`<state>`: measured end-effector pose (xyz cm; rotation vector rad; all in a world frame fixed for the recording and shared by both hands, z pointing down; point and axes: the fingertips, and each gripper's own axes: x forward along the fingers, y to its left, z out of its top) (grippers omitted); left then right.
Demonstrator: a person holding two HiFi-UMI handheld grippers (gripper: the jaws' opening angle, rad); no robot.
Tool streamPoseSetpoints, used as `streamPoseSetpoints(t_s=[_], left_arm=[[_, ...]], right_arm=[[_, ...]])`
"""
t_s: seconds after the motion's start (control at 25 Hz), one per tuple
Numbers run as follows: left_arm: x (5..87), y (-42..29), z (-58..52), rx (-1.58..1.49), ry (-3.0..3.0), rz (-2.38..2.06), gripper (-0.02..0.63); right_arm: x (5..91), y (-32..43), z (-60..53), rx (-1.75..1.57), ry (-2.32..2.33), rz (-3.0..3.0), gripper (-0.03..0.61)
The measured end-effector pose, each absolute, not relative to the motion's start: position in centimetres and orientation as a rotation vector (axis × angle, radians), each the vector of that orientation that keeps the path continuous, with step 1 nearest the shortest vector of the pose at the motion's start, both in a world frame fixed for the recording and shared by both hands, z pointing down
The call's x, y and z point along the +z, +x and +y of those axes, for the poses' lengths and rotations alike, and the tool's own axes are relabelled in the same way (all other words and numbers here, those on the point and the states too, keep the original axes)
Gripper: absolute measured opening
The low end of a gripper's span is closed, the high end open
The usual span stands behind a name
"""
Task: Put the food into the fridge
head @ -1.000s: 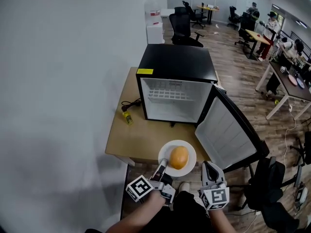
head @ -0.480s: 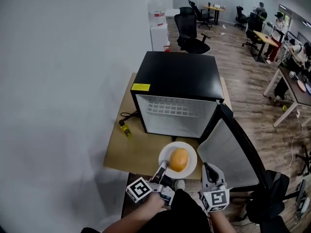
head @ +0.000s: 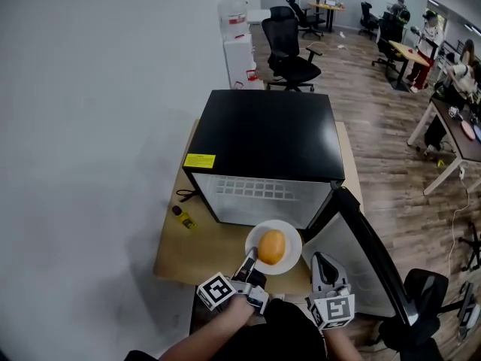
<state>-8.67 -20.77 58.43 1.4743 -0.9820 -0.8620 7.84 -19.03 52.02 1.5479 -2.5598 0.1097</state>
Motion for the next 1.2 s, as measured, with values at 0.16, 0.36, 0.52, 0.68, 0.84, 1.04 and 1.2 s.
streamPoseSetpoints(t_s=[0.16,0.36,0.52,0.68,0.84,1.04,1.2], left_arm=[[59.3,-8.8,-23.7,-0.847,1.472,-1.000,0.028],[60.2,-8.7,-26.7,-0.815,1.478,-1.023,0.027],[61.3,-8.3,-29.0,-0.784,1.479,-1.032,0.028],[62.2,-7.8,-31.0,-0.781,1.455,-1.033,0.026],[63.1,-7.7,-32.5,-0.778,1.428,-1.051,0.026],[63.7,-7.3,-34.5,-0.786,1.406,-1.075,0.026],[64.4,-7.3,-36.0,-0.796,1.379,-1.103,0.026]], right_arm=[[51.6,7.5,-21.1,0.096,1.530,-2.569,0.060],[50.8,7.0,-23.0,0.063,1.515,-2.589,0.060],[50.3,6.5,-24.1,0.057,1.504,-2.612,0.060],[50.1,6.4,-25.2,0.073,1.504,-2.615,0.060],[50.6,6.5,-26.3,0.091,1.509,-2.585,0.060],[50.9,6.6,-27.1,0.110,1.501,-2.577,0.060],[51.0,6.3,-27.3,0.121,1.492,-2.581,0.060]])
